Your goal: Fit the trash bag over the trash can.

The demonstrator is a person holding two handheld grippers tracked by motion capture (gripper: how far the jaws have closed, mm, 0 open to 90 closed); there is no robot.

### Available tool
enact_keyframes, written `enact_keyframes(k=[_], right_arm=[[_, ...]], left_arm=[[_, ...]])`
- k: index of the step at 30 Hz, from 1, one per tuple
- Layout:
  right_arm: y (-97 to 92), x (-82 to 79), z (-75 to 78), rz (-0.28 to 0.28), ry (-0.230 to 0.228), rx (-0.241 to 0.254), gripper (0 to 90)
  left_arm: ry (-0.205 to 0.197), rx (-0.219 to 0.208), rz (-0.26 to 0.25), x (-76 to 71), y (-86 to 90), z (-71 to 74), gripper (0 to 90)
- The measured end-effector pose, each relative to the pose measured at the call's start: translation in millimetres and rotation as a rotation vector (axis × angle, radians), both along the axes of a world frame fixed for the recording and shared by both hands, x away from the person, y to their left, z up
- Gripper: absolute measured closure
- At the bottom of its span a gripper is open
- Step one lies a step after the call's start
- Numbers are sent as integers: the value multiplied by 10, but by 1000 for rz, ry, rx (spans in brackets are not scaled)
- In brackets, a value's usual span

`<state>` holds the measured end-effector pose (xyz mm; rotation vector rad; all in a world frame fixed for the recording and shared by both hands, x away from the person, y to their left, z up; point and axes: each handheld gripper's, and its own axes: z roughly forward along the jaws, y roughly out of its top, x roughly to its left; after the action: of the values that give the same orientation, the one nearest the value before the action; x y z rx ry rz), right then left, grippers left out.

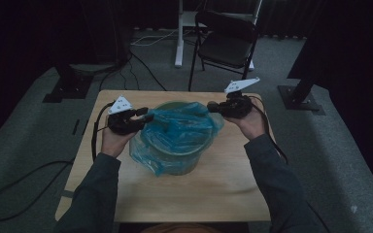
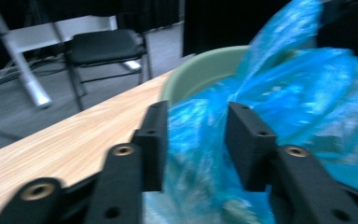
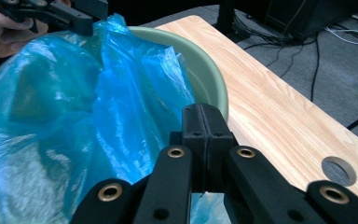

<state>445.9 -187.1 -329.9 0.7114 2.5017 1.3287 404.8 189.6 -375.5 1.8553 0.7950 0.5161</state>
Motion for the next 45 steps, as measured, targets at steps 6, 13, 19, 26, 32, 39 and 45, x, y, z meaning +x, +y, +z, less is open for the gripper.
enact_keyframes(k=[6, 13, 19, 26, 32, 39, 45], right_arm=[[41, 61, -23, -20, 2, -20, 900], [123, 266, -164, -68, 28, -67, 900], [174, 416, -335, -89, 71, -92, 900], [207, 463, -435, -86, 113, -103, 900], [227, 488, -495, -83, 145, -122, 900], [224, 520, -645, -103, 194, -162, 900], [172, 484, -745, -111, 203, -209, 900]], left_arm=[[3, -6, 37, 84, 11, 10, 815], [42, -20, 72, 278, 39, -95, 847], [79, -39, 65, 389, 53, -217, 847], [116, -89, 48, 494, 36, -321, 848], [146, -148, 30, 567, 32, -389, 848], [168, -160, 22, 621, -3, -455, 849], [180, -157, 38, 605, 54, -529, 851]])
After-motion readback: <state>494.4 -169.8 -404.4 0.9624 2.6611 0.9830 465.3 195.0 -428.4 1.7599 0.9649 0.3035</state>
